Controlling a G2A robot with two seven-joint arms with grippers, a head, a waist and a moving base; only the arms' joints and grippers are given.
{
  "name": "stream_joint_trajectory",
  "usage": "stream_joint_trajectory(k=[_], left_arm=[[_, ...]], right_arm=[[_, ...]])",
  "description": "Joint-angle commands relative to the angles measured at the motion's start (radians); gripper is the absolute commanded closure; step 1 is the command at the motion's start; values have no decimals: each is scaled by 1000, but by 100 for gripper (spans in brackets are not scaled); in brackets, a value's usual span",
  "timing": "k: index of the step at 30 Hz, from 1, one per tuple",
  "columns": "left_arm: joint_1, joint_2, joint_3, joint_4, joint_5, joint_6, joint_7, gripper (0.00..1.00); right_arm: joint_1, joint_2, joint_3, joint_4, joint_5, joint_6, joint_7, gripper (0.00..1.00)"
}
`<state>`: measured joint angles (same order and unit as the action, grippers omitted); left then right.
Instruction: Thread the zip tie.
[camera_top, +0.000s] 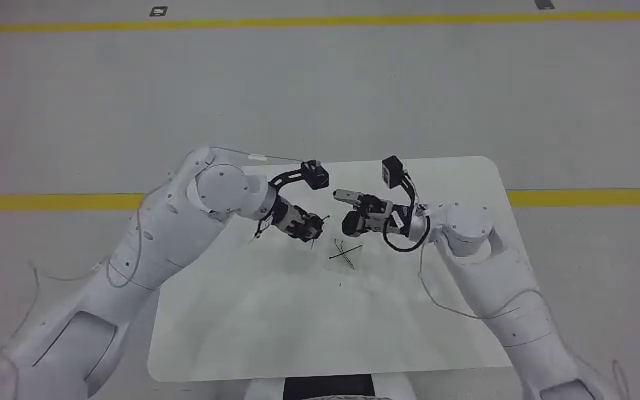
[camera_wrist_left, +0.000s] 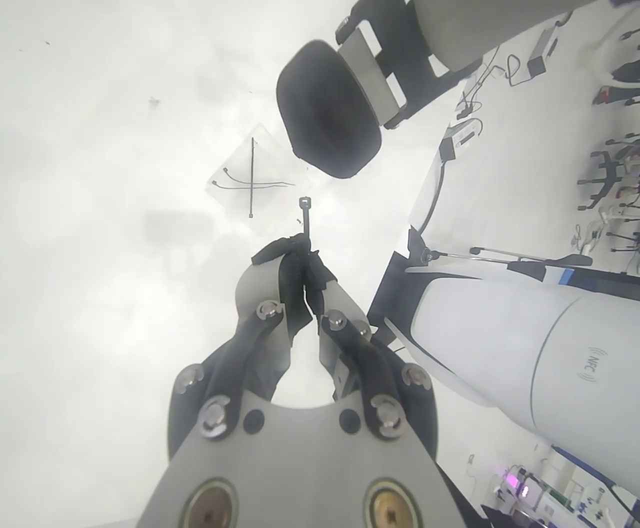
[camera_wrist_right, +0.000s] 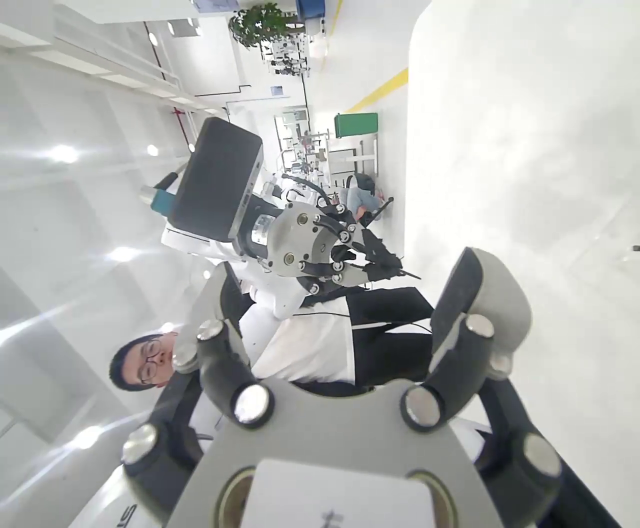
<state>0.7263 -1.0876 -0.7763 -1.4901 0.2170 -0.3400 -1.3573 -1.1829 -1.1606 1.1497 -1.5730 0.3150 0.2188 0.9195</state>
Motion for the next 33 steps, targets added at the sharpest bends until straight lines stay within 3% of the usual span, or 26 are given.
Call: stream_joint_trajectory(k=[1,12,14,19,27,33], left_arm=[[0,0,0,0,0,0,0,100],[0,0,0,0,0,0,0,100],[0,0,0,0,0,0,0,100],[0,0,0,0,0,0,0,100],[0,0,0,0,0,0,0,100],[0,0,0,0,0,0,0,100]], right_arm=[[0,0,0,0,0,0,0,0],[-4,8,-11,13,-68,35,-23,0],[-1,8,-14,8,-62,38,-24,43],[2,9,-22,1,-66,28,-10,79],[20,10,-45,2,-46,29,47,97],[38,8,-62,12,-42,12,42,93]])
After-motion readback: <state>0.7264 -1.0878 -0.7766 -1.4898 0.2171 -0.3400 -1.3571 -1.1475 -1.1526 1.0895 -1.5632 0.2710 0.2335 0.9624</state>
